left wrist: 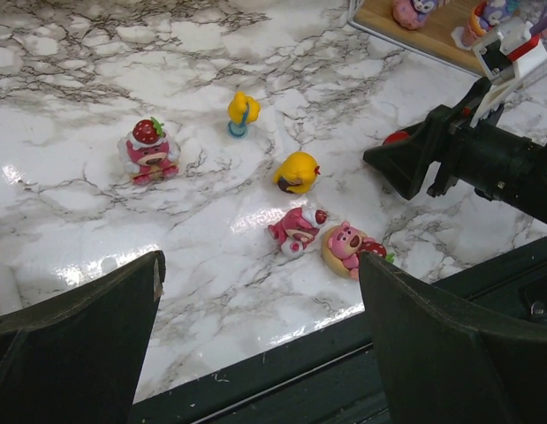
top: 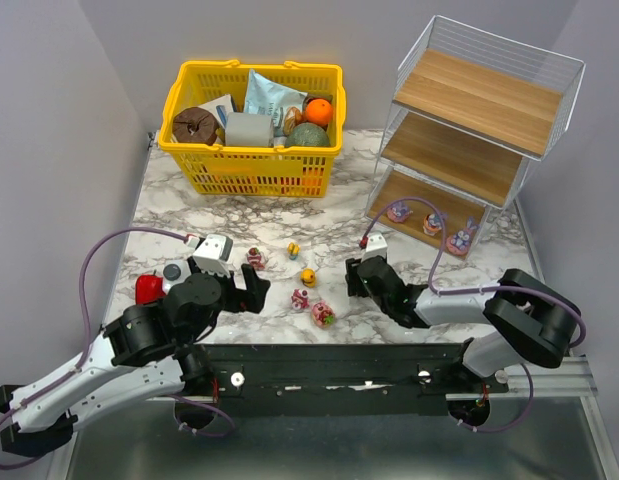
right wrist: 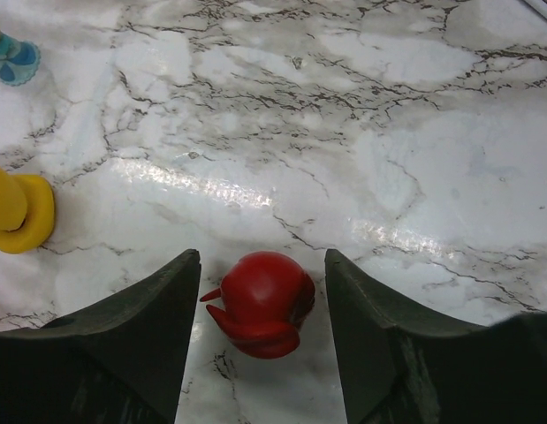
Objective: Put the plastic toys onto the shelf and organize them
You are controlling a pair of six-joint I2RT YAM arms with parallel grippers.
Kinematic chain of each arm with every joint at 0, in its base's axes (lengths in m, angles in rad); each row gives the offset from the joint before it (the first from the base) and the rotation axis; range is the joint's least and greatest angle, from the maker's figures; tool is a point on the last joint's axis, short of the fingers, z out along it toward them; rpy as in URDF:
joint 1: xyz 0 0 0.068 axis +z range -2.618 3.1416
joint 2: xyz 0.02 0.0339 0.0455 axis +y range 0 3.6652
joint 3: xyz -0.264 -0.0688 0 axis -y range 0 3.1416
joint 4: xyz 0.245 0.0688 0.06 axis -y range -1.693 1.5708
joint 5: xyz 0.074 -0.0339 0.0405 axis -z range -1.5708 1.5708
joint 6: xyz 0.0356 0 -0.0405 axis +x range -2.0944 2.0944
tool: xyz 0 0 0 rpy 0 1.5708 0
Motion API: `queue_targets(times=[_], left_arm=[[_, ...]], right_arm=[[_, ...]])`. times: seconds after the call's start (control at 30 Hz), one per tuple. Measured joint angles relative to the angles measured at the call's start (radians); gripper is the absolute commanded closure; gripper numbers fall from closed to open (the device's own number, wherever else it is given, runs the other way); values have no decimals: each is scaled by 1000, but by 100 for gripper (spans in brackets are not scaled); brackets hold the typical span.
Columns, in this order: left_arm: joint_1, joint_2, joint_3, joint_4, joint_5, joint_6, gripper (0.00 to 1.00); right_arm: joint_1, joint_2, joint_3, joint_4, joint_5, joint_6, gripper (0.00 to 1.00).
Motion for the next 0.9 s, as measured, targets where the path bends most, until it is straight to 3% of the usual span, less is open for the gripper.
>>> queue_targets(times=[0.1,0.23,0.5,0.7,0.9], left_arm=[[16,2,0,0,1,3,1],[27,1,-1,1,2,5,1],[31,-5,-5,1,2,7,1],[31,-11,-6,1,2,7,1],[32,-16,-6,1,1,6,1]], right_arm=[[10,8,-4,0,21,12,44],[22,8,-8,0,49,27,58],[24,-40,3,-73,101,63,62],[24,-157,124,-292,171,118,62],[24,-280,393,-673,298,253,62]])
